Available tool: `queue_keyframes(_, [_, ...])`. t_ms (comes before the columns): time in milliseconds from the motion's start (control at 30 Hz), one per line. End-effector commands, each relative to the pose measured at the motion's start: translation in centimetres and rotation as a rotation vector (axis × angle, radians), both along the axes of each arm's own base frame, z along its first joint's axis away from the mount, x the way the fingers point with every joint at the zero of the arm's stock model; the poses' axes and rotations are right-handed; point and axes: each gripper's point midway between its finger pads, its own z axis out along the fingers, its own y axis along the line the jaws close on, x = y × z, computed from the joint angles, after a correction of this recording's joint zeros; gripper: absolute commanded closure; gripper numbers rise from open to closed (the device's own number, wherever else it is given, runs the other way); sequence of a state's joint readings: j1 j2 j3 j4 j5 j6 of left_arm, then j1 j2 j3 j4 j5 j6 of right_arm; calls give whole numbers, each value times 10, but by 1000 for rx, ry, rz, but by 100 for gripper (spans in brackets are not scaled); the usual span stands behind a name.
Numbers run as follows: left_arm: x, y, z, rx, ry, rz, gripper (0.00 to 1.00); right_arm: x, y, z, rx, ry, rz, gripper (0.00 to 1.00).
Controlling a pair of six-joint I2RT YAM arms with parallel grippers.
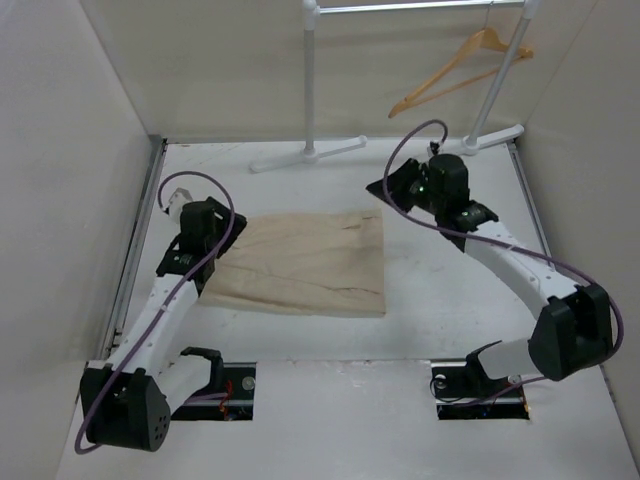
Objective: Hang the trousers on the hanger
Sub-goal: Pick up the hanger from the clothesline.
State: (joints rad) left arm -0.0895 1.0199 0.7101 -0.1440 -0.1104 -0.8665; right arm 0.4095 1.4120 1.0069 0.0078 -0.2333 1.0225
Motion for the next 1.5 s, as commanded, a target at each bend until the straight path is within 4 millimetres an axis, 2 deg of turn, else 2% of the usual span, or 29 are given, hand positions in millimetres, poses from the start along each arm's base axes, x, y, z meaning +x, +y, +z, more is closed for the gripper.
queue_keyframes(0, [-15,-40,12,1,16,-131,41,17,-30,65,-84,-138,-58,79])
queue_keyframes(33, [-18,-53,13,1,16,-175,45,27,-40,83,-106,-169,-92,89])
queue_keyframes(67, [-22,-68,15,1,15,-223,50,39,-52,100,-130,-197,-132,92])
queue_keyframes(133, [-29,-91,19,16,6,-304,65,69,-81,123,-183,-228,-242,88])
queue_keyframes(167, [-30,-95,19,22,7,-314,68,83,-96,131,-204,-230,-294,80])
queue_keyframes(267, [-30,-104,19,37,9,-342,71,124,-129,150,-233,-256,-376,43])
queue_keyframes(300, [-29,-106,19,39,6,-347,71,134,-134,154,-238,-269,-377,36])
queue_keyframes(400, [-25,-111,16,56,16,-342,68,169,-148,164,-262,-295,-361,25])
queue_keyframes(500, [-21,-122,18,82,8,-352,64,199,-157,165,-271,-307,-340,23])
queue_keyframes(567, [-18,-124,15,104,13,-340,63,214,-162,158,-275,-295,-342,22])
queue_keyframes(700, [-13,-132,16,112,16,-337,61,236,-160,154,-257,-321,-315,25])
queue_keyframes(900, [-10,-131,10,126,29,-325,61,251,-144,159,-211,-390,-252,31])
queue_keyframes(1167, [-14,-124,2,126,45,-309,61,266,-138,135,-208,-366,-247,37])
queue_keyframes(1267, [-14,-120,3,123,46,-303,61,270,-132,131,-188,-374,-240,51])
queue_keyframes(1300, [-13,-119,4,122,43,-299,61,270,-129,133,-185,-381,-237,60])
queue_keyframes(1367, [-13,-116,7,121,37,-293,60,265,-120,146,-180,-410,-221,70])
queue_keyframes(1467, [-11,-113,8,114,34,-286,60,254,-111,171,-177,-474,-202,77])
